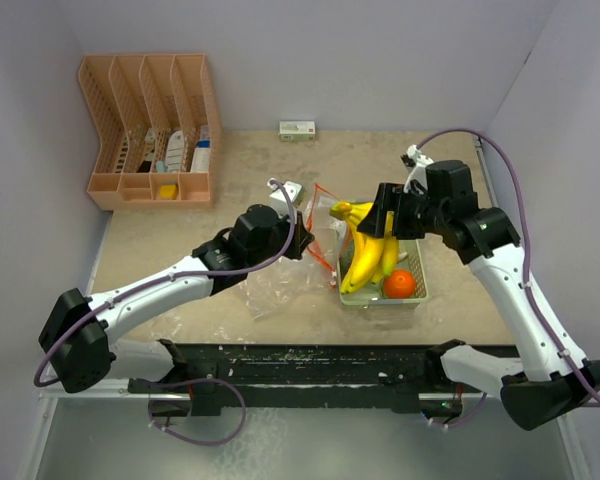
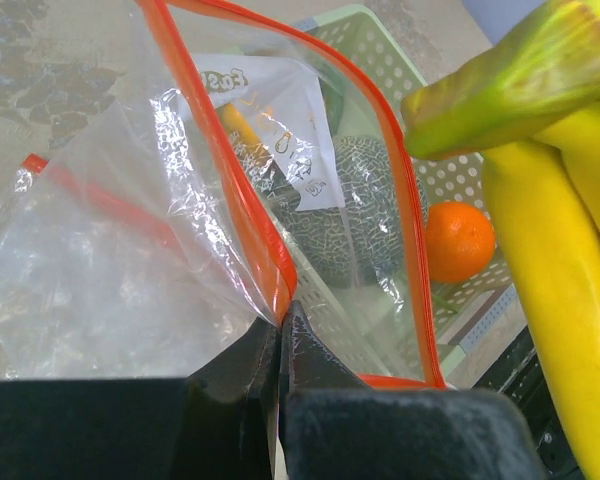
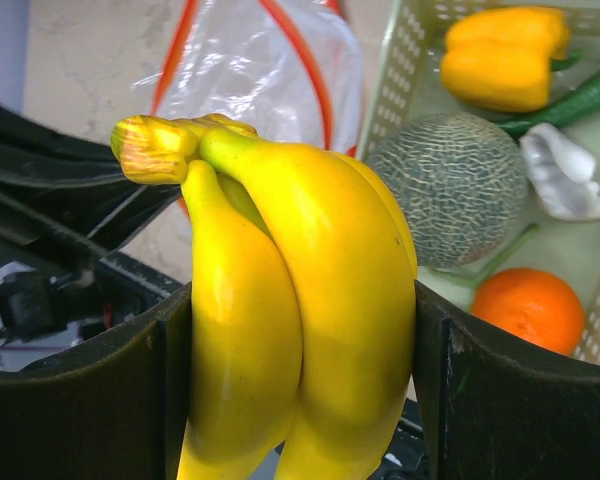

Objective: Place the food in the zip-top bag and seal the zipper
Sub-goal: Place the fake fruit in the zipper food storage bag.

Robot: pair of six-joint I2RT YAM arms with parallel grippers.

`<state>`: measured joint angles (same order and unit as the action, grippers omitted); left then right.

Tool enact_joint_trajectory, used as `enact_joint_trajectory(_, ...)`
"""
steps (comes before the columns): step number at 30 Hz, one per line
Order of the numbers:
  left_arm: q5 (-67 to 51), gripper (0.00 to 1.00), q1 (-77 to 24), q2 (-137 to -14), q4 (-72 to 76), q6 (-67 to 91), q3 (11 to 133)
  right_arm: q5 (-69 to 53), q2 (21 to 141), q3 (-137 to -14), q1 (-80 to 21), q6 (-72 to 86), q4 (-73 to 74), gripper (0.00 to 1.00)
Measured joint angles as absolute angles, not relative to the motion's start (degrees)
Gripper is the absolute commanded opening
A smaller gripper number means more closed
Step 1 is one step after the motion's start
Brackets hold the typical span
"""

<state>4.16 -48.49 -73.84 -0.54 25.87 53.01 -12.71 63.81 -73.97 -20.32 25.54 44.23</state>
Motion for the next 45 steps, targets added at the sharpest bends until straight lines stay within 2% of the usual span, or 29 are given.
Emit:
enact_joint_trajectory(12,4.1,0.0,-48.5,-74.4,0.7,25.9,53.1,-25.3,64.0,-75.2,-20.7,28.4,39.1,0.32)
enact_joint_trajectory(19,4.1,0.0,-48.5,-74.4,1.2,26.5,53.1,-27.3,64.2,-68.6,-21.0,36.0,29.4,0.32)
enact_joint_trajectory(25,4.1,0.0,-48.5,-74.4,2.2,26.6,53.1,-25.2,65.3,-64.1,-21.4,37.8,28.5,0.32)
enact_joint_trajectory(37,3.6,0.0,-48.4,-74.4,2.7,26.6,53.1,-17.2,68.0,-63.4,-21.5,36.2,34.5,0.32)
enact_joint_trajectory(45,-0.3,0.0,-48.4,-75.2,4.3,26.3,53.2,-12.0,77.8,-71.2,-23.9,34.6,38.2,0.34)
